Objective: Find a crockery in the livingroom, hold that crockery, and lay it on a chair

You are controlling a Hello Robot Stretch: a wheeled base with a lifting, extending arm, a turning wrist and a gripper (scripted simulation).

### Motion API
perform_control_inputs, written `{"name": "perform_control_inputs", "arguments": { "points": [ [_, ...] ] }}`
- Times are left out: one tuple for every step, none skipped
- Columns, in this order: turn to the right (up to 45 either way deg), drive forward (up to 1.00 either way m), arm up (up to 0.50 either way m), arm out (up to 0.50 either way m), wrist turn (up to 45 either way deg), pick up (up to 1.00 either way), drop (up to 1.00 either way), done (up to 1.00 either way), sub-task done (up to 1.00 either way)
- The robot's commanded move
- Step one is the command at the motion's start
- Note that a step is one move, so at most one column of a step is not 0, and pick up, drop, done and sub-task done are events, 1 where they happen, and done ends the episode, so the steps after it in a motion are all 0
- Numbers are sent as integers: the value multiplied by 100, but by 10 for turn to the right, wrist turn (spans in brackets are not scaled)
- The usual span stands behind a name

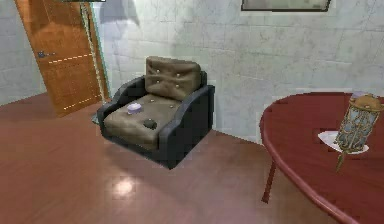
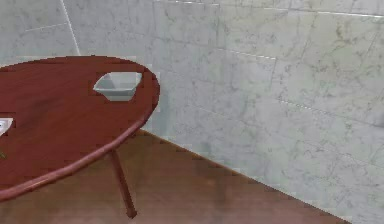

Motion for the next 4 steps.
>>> {"name": "perform_control_inputs", "arguments": {
  "points": [
    [-150,0,0,0,0,0,0,0,0],
    [450,0,0,0,0,0,0,0,0],
    [450,0,0,0,0,0,0,0,0],
    [210,0,0,0,0,0,0,0,0]
  ]
}}
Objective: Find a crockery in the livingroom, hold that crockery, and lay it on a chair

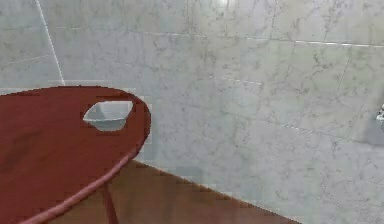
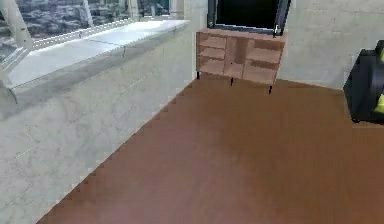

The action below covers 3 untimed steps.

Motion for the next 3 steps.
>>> {"name": "perform_control_inputs", "arguments": {
  "points": [
    [0,100,0,0,0,0,0,0,0],
    [90,0,0,0,0,0,0,0,0],
    [0,10,0,0,0,0,0,0,0]
  ]
}}
